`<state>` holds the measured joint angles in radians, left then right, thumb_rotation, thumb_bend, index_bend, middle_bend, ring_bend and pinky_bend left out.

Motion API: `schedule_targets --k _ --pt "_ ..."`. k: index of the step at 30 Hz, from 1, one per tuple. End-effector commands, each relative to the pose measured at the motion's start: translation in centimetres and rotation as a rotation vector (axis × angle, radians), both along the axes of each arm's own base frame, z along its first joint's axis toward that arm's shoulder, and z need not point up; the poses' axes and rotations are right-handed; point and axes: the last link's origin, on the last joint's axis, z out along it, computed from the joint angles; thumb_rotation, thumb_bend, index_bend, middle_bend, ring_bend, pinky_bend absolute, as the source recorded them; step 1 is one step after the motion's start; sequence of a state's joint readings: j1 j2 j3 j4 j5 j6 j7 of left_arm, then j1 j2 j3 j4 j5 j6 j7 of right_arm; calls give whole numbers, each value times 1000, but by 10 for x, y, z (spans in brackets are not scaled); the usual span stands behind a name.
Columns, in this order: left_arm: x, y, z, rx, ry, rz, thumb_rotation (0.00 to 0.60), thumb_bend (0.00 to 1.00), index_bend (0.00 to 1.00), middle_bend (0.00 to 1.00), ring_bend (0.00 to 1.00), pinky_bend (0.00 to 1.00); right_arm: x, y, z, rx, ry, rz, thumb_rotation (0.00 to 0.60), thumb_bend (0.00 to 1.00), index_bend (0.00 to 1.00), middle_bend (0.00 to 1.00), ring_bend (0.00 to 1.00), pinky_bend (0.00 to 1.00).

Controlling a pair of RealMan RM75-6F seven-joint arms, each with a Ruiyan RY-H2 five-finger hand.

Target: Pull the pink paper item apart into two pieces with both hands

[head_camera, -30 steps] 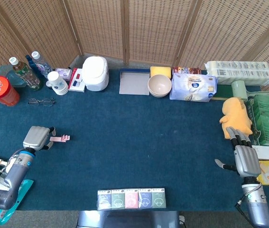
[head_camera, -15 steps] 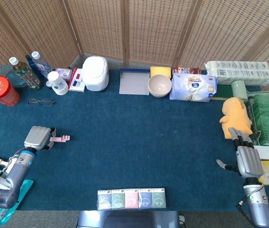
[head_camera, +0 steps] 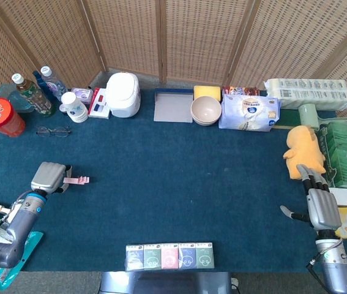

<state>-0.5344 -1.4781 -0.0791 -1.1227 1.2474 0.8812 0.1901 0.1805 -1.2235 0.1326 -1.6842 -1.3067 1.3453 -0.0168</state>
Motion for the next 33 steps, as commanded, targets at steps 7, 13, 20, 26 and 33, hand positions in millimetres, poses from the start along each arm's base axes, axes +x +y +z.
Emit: schedule_targets --k 7,13,20,26,33 --pt "38 14 42 -39 4 -146 600 388 632 1000 1000 1000 12 -6 -6 14 -60 46 559 89 0 47 0 134" --pt "77 26 67 -72 -24 -259 600 389 639 1000 1000 1000 25 -15 -13 51 -156 97 557 99 0 68 0 160" --pt "123 45 75 -115 -80 -360 600 389 645 1000 1000 1000 51 -27 -27 125 -322 192 558 141 0 115 22 204" --pt "158 55 68 -170 -138 -430 600 389 650 1000 1000 1000 74 -37 -41 174 -409 270 558 176 0 156 73 275" --pt "195 58 51 -256 -189 -497 600 389 651 1000 1000 1000 91 -49 -58 205 -469 312 558 206 0 464 485 579"
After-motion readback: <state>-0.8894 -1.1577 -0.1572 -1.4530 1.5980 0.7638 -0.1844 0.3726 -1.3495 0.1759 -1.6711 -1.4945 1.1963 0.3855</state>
